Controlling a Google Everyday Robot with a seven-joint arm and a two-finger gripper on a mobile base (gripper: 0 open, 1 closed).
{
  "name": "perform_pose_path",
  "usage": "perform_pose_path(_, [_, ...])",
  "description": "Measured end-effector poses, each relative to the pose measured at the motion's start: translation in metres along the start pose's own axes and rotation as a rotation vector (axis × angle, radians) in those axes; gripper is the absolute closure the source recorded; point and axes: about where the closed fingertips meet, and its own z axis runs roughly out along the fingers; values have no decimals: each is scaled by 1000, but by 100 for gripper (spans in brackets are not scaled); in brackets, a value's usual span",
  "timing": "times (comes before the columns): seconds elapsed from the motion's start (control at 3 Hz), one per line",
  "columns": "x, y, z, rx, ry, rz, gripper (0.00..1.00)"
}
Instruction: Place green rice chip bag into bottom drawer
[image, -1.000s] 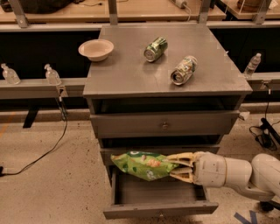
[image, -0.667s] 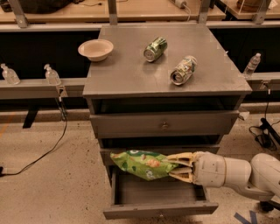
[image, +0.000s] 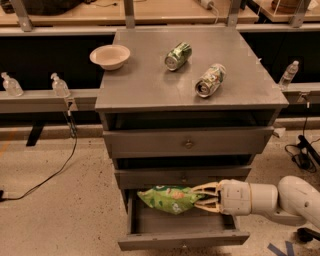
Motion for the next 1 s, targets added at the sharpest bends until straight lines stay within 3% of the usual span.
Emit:
perform_pose_path(0.33, [75, 41, -4, -22, 36, 83, 100])
perform_pose_path(0.67, [122, 73, 0, 28, 35, 165, 100])
perform_pose_path(1.0, [124, 73, 3, 20, 45, 156, 100])
